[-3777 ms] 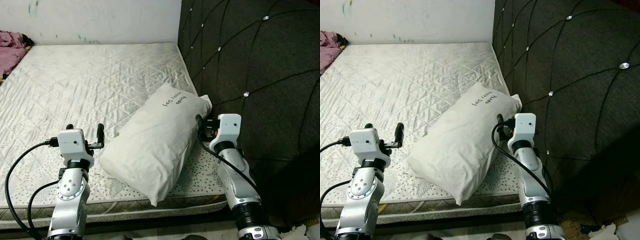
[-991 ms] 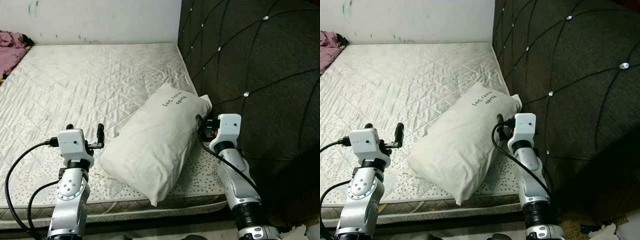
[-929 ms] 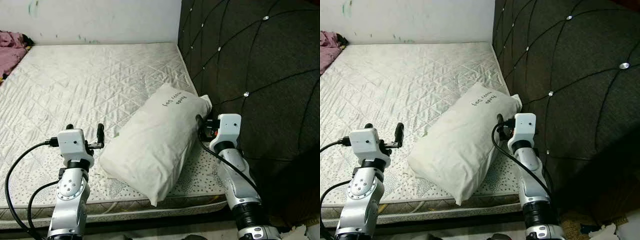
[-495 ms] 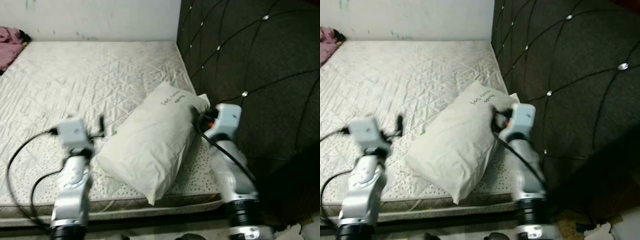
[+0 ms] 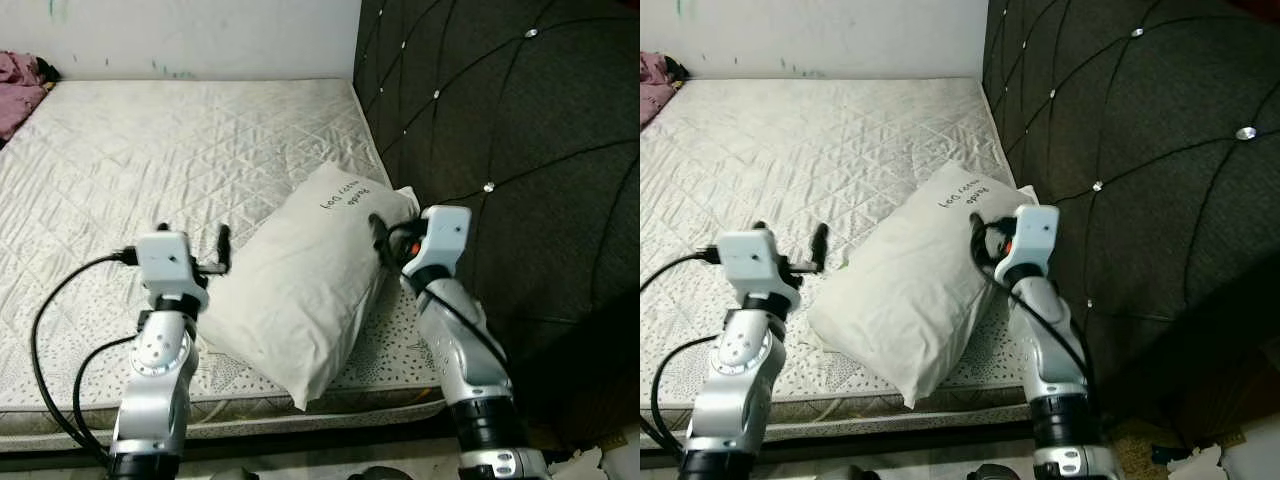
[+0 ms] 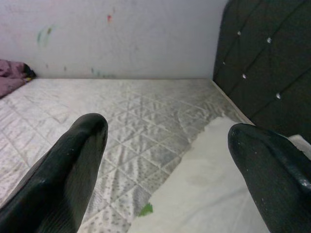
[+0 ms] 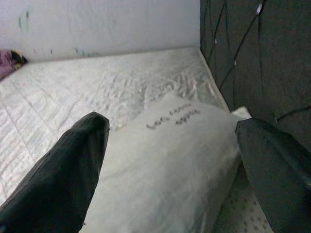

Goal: Clean up the room

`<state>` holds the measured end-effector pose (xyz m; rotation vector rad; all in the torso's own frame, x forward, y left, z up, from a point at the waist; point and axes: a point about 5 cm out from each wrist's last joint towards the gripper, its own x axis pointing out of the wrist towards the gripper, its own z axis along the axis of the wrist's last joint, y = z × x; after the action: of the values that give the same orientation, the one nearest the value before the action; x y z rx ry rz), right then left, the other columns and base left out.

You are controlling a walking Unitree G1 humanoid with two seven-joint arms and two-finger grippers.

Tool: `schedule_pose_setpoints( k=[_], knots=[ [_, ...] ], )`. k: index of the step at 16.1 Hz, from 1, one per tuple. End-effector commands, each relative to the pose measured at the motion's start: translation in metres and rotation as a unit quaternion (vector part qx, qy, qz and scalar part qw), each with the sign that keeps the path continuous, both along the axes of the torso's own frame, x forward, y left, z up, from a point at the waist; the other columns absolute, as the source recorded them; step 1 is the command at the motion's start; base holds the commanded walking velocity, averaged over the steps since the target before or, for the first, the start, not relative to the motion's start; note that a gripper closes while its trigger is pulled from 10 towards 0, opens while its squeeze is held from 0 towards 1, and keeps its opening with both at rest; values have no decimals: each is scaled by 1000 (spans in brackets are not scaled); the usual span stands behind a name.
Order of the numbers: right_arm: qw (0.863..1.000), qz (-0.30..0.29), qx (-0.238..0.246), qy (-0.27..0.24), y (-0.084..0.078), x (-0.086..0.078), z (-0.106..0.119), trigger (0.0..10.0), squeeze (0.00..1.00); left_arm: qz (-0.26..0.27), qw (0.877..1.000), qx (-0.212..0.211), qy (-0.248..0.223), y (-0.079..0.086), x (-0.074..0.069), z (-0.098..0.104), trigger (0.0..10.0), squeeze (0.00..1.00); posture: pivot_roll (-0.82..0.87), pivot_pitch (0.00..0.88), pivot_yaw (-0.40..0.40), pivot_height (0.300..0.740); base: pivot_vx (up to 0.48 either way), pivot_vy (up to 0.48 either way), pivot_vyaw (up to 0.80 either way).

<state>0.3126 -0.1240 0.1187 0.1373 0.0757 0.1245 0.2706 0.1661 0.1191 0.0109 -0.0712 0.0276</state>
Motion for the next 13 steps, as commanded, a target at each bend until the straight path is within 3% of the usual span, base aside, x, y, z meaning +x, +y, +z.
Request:
schedule_pose_setpoints(
  k=[1, 3, 6, 8, 13],
  knots=[
    [1000, -17, -11, 2, -7, -1, -1, 10000, 0, 4, 1000, 12, -1, 3, -2, -2, 10000, 0, -77, 30, -12, 740, 0, 0, 0],
    [999, -42, -10, 14, -21, 1, -5, 10000, 0, 26, 1000, 6, 16, 7, -5, -8, 10000, 0, -78, 34, -13, 740, 0, 0, -400],
    [999, -46, -14, 20, -21, 3, -7, 10000, 0, 18, 1000, -4, 11, 3, -3, -7, 10000, 0, -72, 29, -16, 740, 0, 0, -800],
    [999, -41, -13, 11, -16, 3, -5, 10000, 0, 15, 1000, 16, -2, 5, -4, -5, 10000, 0, -72, 26, -14, 740, 0, 0, -606],
    [999, -34, 3, -9, -11, 10, 6, 10000, 0, 52, 998, 41, -14, 15, -4, 2, 10000, 0, -67, 51, -1, 740, 0, 0, 0]
  ],
)
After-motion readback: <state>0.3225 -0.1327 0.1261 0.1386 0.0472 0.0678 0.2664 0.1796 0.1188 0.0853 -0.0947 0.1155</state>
